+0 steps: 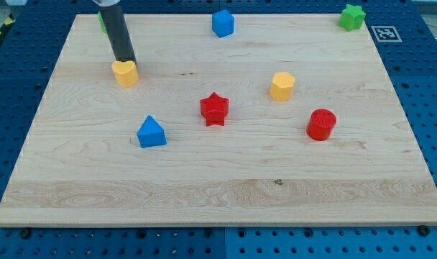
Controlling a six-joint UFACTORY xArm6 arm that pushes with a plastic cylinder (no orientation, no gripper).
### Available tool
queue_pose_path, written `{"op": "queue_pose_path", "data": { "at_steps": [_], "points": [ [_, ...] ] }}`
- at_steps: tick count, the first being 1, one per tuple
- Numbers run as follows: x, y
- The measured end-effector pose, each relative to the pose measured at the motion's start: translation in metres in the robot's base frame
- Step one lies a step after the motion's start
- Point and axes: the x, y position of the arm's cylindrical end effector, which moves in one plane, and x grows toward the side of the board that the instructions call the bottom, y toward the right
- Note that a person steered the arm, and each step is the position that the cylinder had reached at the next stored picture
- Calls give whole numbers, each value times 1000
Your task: Place yellow heart diagonally towards blue triangle
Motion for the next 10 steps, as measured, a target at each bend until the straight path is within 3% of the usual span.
{"op": "queue_pose_path", "data": {
  "at_steps": [3, 4, 5, 10],
  "points": [
    [-29, 23],
    [-16, 62],
    [1, 65],
    [12, 17]
  ]
}}
